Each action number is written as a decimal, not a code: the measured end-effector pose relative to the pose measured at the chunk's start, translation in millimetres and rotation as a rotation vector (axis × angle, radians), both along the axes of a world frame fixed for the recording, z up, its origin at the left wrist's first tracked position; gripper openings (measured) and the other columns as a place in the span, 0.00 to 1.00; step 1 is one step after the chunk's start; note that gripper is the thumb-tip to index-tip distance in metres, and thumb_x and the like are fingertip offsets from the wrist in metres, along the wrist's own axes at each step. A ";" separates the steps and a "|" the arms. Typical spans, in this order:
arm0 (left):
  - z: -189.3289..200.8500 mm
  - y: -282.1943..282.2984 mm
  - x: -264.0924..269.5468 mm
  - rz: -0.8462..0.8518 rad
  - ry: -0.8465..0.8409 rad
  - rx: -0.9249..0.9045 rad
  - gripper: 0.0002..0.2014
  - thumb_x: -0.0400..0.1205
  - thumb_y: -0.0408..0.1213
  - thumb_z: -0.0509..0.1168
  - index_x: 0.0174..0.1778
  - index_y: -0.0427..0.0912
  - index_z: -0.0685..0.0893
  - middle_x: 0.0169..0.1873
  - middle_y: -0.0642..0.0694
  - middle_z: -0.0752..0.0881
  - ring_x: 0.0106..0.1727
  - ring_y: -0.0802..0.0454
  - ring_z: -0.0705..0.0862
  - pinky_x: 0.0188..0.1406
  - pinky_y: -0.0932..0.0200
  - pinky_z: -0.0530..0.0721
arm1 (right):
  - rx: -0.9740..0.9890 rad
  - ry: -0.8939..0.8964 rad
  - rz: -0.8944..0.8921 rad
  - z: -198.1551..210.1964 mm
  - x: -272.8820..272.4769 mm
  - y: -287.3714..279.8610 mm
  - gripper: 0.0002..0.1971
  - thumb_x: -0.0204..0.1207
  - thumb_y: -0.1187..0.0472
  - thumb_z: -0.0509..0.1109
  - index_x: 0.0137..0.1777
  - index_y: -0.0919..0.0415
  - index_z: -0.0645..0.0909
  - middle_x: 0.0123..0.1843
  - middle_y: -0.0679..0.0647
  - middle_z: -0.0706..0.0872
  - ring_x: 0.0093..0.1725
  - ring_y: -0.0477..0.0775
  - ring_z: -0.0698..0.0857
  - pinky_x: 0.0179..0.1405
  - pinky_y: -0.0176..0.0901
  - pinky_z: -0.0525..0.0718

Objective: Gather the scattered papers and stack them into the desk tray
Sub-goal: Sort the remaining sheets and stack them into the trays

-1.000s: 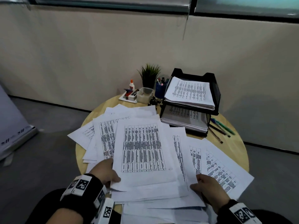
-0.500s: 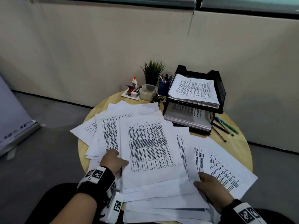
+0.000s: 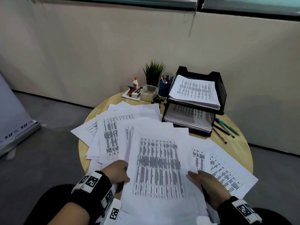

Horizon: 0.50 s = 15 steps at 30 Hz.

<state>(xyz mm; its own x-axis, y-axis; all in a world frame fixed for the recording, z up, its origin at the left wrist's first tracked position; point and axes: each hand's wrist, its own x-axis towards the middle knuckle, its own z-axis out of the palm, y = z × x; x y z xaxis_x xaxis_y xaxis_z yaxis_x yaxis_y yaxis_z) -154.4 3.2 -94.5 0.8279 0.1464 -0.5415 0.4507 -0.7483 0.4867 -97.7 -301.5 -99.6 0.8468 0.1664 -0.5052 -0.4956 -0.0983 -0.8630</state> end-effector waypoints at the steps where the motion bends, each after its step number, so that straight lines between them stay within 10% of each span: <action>1: 1.8 -3.8 -3.1 -0.026 0.010 -0.015 0.13 0.74 0.32 0.70 0.32 0.45 0.70 0.33 0.50 0.75 0.36 0.52 0.77 0.32 0.63 0.72 | -0.016 -0.006 0.049 2.5 -0.6 2.5 0.22 0.71 0.70 0.74 0.63 0.80 0.77 0.56 0.76 0.85 0.56 0.76 0.85 0.60 0.64 0.82; 5: -1.4 -1.9 -6.1 0.143 -0.096 -0.175 0.12 0.74 0.39 0.74 0.29 0.45 0.77 0.29 0.48 0.78 0.29 0.56 0.76 0.30 0.66 0.73 | -0.147 -0.033 0.172 7.8 -4.0 8.4 0.18 0.60 0.71 0.77 0.50 0.75 0.82 0.44 0.72 0.89 0.40 0.67 0.88 0.50 0.63 0.85; 7: -1.9 11.8 0.0 0.301 -0.224 -0.110 0.11 0.74 0.44 0.73 0.44 0.42 0.83 0.42 0.44 0.83 0.42 0.51 0.82 0.41 0.62 0.76 | -0.181 -0.043 0.147 7.3 -2.7 5.7 0.17 0.63 0.75 0.77 0.52 0.76 0.80 0.47 0.75 0.87 0.42 0.68 0.87 0.51 0.64 0.85; 10: 3.3 34.1 7.4 0.487 -0.224 0.087 0.34 0.72 0.54 0.73 0.67 0.34 0.75 0.66 0.36 0.78 0.65 0.40 0.78 0.59 0.56 0.75 | -0.225 -0.051 0.129 6.6 1.6 -10.4 0.09 0.70 0.78 0.72 0.50 0.74 0.82 0.46 0.75 0.88 0.41 0.68 0.87 0.51 0.61 0.85; 13: 5.7 45.5 11.3 0.582 -0.180 0.017 0.46 0.60 0.60 0.70 0.67 0.31 0.73 0.67 0.34 0.77 0.65 0.39 0.77 0.58 0.54 0.77 | -0.326 -0.084 0.143 6.8 3.4 -34.2 0.15 0.58 0.68 0.79 0.47 0.69 0.85 0.43 0.71 0.90 0.44 0.69 0.89 0.56 0.64 0.83; 15: 2.6 48.6 12.9 0.639 -0.198 -0.044 0.42 0.68 0.53 0.75 0.70 0.29 0.71 0.68 0.34 0.76 0.65 0.39 0.77 0.57 0.54 0.77 | -0.418 -0.105 0.178 3.7 5.9 -46.3 0.16 0.56 0.65 0.80 0.45 0.66 0.87 0.41 0.64 0.92 0.45 0.66 0.90 0.57 0.64 0.84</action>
